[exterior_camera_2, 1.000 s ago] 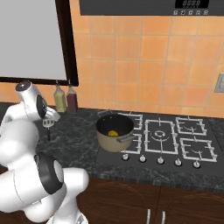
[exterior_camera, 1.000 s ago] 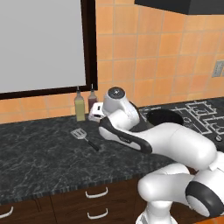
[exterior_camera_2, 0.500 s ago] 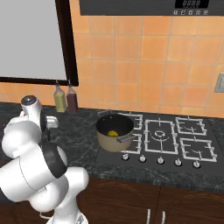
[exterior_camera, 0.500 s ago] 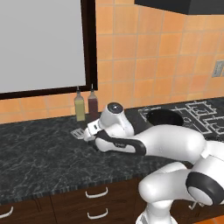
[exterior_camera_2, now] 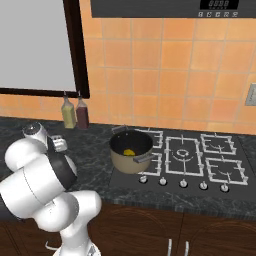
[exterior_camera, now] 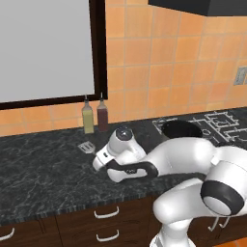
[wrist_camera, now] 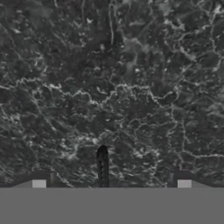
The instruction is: Put the lime and lemon in the pot. Retrieve the spatula and lightly stir the vegetables in the pot.
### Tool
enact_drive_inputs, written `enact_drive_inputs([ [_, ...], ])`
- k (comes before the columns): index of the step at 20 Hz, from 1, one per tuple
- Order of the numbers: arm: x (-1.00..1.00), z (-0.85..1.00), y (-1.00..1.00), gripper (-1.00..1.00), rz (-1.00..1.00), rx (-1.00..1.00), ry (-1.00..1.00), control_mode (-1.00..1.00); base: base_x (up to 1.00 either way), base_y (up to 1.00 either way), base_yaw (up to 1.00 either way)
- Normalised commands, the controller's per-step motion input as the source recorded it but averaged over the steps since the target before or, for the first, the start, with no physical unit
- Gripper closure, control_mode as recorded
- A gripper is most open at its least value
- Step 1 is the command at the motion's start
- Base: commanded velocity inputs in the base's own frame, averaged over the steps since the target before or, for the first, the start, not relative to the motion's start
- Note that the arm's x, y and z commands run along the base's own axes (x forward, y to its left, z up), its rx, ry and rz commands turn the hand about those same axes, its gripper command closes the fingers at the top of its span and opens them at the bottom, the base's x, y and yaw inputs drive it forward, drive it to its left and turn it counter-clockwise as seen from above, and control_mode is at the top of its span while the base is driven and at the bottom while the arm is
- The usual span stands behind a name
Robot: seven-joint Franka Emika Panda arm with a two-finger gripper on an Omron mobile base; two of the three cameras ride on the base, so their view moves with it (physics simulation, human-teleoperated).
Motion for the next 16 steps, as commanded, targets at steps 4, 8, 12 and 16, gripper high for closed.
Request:
enact_drive_inputs([
  [4, 0.17, -0.24, 0.05, -1.0, 0.15, -0.01, -0.01, -1.0, 0.0, 0.0, 0.0],
  [8, 0.28, -0.19, 0.06, -1.0, 0.04, 0.0, 0.0, -1.0, 0.0, 0.0, 0.0],
  [12, 0.33, -0.21, 0.06, -1.0, 0.0, 0.0, 0.0, -1.0, 0.0, 0.0, 0.0],
  [16, 0.25, -0.27, 0.14, -1.0, 0.0, 0.0, 0.0, -1.0, 0.0, 0.0, 0.0],
])
